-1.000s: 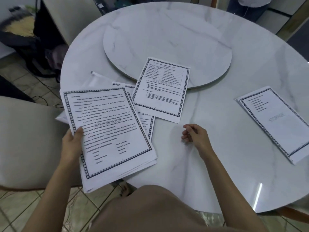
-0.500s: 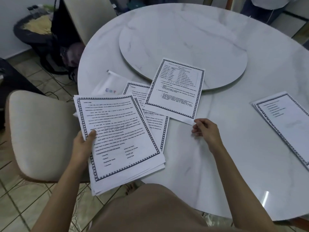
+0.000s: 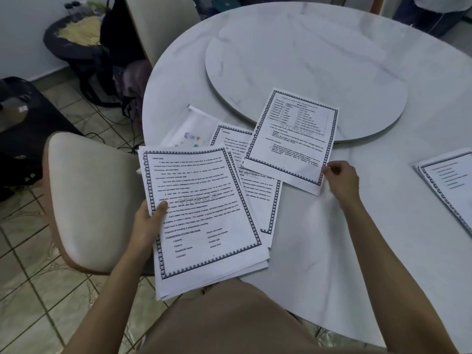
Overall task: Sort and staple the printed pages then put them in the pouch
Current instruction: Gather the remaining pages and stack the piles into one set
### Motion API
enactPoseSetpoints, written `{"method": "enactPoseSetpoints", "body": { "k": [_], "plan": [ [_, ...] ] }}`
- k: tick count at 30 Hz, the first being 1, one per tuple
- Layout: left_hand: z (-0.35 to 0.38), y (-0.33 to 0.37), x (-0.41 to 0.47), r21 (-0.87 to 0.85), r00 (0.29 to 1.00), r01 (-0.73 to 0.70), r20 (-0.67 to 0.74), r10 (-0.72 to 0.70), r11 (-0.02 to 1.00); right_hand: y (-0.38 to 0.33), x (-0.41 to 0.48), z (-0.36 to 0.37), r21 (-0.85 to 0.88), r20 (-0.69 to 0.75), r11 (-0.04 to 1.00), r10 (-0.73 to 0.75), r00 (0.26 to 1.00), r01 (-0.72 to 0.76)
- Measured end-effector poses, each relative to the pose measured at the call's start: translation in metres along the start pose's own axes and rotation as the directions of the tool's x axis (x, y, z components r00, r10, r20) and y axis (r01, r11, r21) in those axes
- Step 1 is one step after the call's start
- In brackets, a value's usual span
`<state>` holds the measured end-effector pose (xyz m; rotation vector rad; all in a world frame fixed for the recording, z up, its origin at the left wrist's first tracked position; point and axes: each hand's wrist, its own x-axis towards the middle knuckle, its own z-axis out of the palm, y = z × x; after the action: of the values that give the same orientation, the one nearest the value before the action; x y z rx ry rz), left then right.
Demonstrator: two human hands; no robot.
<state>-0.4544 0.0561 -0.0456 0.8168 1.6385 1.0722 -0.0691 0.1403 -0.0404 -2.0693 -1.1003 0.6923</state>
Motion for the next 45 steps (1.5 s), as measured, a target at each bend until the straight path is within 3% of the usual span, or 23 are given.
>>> {"method": "enactPoseSetpoints", "body": {
  "k": [4,12,16,22,29,34,45],
  "plan": [
    [0.0,-0.001,-0.001,0.004,1.0,0.0,0.014,0.0,1.0,-0.001,0.012,0.005,-0.014,0.005,0.996,0.092,0.996,-0.092],
    [0.001,-0.001,-0.003,0.019,0.999,0.002,0.035,-0.003,1.0,-0.008,0.014,0.018,0.176,-0.001,0.966,0.194,0.981,-0.191],
    [0.002,0.0,-0.004,0.027,0.999,0.012,0.032,-0.013,1.0,-0.008,0.023,0.023,0.339,0.147,0.895,0.255,0.956,-0.29],
    [0.007,0.001,-0.009,0.046,0.999,0.014,0.05,-0.016,0.999,-0.018,0.026,0.029,0.377,0.245,0.865,0.251,0.936,-0.331],
    [0.019,-0.002,-0.019,0.031,0.998,0.014,0.054,-0.016,0.999,-0.021,-0.003,0.008,0.43,0.27,0.878,0.098,0.958,-0.211],
    [0.025,-0.006,-0.025,0.009,0.998,0.051,0.022,-0.051,0.999,-0.006,-0.032,0.004,0.324,0.268,0.942,-0.006,0.963,-0.084],
    [0.036,-0.01,-0.035,-0.122,0.988,0.119,-0.08,-0.129,0.985,-0.003,-0.103,0.037,0.092,0.542,0.988,-0.156,0.826,0.127]
  ]
}}
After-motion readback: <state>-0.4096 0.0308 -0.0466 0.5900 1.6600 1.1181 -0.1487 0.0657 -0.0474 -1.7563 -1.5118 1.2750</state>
